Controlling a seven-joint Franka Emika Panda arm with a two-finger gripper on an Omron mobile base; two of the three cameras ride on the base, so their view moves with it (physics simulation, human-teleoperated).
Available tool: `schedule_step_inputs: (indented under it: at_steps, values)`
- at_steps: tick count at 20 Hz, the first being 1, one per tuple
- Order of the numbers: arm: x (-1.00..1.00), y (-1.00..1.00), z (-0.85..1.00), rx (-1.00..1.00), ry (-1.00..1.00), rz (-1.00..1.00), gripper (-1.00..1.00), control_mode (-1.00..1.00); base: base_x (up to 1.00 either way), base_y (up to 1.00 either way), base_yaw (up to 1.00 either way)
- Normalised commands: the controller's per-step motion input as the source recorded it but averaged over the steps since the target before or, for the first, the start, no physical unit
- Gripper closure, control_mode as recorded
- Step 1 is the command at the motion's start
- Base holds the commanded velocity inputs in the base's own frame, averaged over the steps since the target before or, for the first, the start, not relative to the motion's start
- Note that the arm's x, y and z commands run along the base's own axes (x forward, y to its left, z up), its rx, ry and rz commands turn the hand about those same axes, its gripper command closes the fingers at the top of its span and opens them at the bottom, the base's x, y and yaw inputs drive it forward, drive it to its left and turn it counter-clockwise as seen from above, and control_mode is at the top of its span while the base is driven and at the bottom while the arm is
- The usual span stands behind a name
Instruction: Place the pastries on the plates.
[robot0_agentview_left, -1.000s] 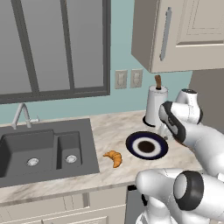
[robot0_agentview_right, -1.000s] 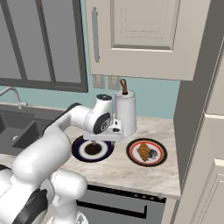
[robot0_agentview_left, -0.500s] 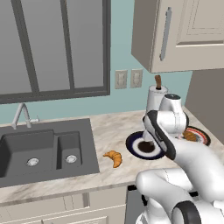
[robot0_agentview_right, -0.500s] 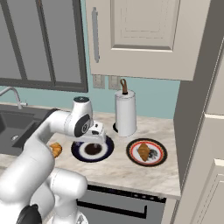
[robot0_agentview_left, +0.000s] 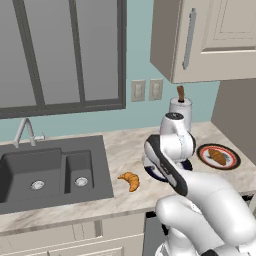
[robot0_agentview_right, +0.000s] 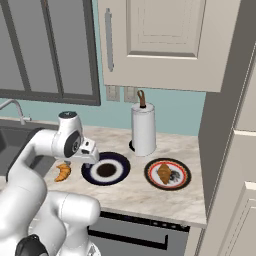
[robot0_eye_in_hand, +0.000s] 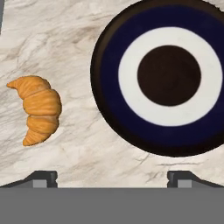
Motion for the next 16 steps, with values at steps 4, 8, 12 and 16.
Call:
schedule_step_inputs:
  at_steps: [4,8,12,16]
  values:
    - [0.0,0.75,0.0,0.0,0.0,0.0,-1.0,-1.0,0.0,0.0,0.0]
    - [0.0,0.23,0.05,0.04,0.0,0.1,-1.0,-1.0,0.0,0.0,0.0]
    - [0.0,0.05,0.09,0.08,0.0,0.14,-1.0,-1.0,0.0,0.0,0.0]
    - [0.0,0.0,0.03,0.07,0.0,0.15,-1.0,-1.0,0.0,0.0,0.0]
